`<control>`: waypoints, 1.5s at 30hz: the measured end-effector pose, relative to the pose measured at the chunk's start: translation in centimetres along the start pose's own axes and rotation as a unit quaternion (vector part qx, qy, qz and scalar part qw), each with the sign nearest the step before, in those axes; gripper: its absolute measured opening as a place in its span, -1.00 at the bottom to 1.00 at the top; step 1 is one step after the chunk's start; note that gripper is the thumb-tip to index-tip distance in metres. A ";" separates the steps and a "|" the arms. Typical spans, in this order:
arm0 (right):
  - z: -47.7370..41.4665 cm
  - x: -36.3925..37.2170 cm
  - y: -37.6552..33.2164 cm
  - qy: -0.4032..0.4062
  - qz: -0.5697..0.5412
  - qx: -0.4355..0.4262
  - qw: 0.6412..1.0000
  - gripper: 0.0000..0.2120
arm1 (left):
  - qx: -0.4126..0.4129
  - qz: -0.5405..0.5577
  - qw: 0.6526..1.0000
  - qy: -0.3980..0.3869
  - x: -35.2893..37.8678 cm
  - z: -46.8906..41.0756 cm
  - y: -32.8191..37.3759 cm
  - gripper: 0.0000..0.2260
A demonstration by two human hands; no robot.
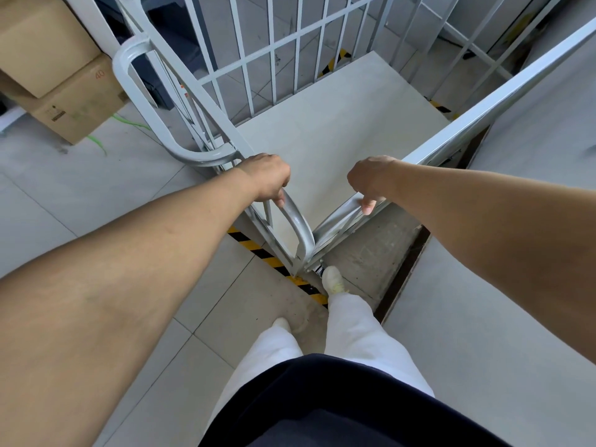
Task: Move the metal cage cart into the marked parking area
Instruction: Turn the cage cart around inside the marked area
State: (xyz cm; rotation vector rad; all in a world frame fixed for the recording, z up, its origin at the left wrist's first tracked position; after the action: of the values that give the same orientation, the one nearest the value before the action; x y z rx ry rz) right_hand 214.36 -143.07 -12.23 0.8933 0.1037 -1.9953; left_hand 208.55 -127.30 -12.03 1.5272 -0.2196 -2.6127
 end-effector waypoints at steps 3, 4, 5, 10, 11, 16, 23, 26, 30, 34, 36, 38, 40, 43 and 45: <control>-0.1 -0.2 -0.1 0.002 0.015 -0.014 1.000 -0.63 | 0.005 0.000 1.000 0.004 0.0 0.0 -0.2 -0.76; -0.1 -0.2 -0.1 0.000 0.020 -0.020 1.000 -0.63 | 0.006 -0.001 1.000 0.004 -0.1 0.0 -0.3 -0.75; -0.2 -0.2 -0.1 -0.002 0.026 -0.027 0.999 -0.62 | 0.008 -0.001 1.000 0.005 -0.1 0.0 -0.4 -0.74; -0.2 -0.5 -0.3 0.003 0.045 -0.058 0.997 -0.62 | 0.010 -0.006 1.000 0.013 -0.2 0.2 -0.5 -0.69; -0.2 -0.5 -0.3 0.004 0.048 -0.061 0.997 -0.62 | 0.010 -0.007 1.000 0.013 -0.1 0.2 -0.6 -0.69; 0.0 -0.7 -0.1 0.021 0.063 -0.075 0.995 -0.57 | 0.010 -0.018 1.000 0.013 -0.2 0.3 -0.5 -0.64; 0.3 -0.8 -0.1 0.040 0.064 -0.086 0.993 -0.53 | 0.001 -0.009 1.000 0.022 0.2 -0.1 -1.0 -0.65; 0.5 -0.7 -0.1 0.051 0.061 -0.082 0.993 -0.53 | -0.001 -0.008 1.000 0.021 0.3 -0.2 -1.2 -0.74; 0.8 -0.9 -0.1 0.065 0.048 -0.069 0.994 -0.55 | 0.000 0.001 1.000 0.022 0.3 -0.2 -1.4 -0.84; 0.7 -1.4 -0.3 0.071 0.020 -0.059 0.995 -0.60 | -0.007 0.005 1.000 0.028 0.2 -0.1 -2.3 -0.87; 0.8 -1.5 -0.4 0.063 0.008 -0.055 0.996 -0.63 | -0.012 0.011 1.000 0.026 0.3 0.1 -2.4 -0.85; 0.9 -1.5 -0.3 0.055 0.005 -0.044 0.998 -0.58 | -0.011 0.010 1.000 0.026 0.2 -0.2 -2.5 -0.85; 0.9 -1.7 -0.4 0.052 -0.002 -0.035 0.998 -0.55 | -0.012 0.005 1.000 0.021 0.0 0.0 -2.4 -0.76; 0.9 -1.8 -0.9 0.038 -0.024 -0.014 0.999 -0.61 | -0.009 -0.004 1.000 0.013 -0.4 0.4 -2.0 -0.64; 0.7 -1.6 -1.0 0.035 -0.049 0.010 0.998 -0.72 | -0.009 -0.003 1.000 0.011 -0.6 0.5 -1.8 -0.72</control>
State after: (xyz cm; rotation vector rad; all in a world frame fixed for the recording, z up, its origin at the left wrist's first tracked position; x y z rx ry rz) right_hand 213.70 -141.67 -10.97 0.9889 0.1707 -2.0588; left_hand 208.34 -125.37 -11.63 1.5540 -0.1899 -2.5936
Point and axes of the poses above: each hand's wrist, its own z-axis away from the middle knuckle, its own x-axis out of the palm, y = z × x, the point moved 6 cm from there along -z, towards the middle knuckle, and after that the axes turned 3 degrees about y, right-handed, at the moved point
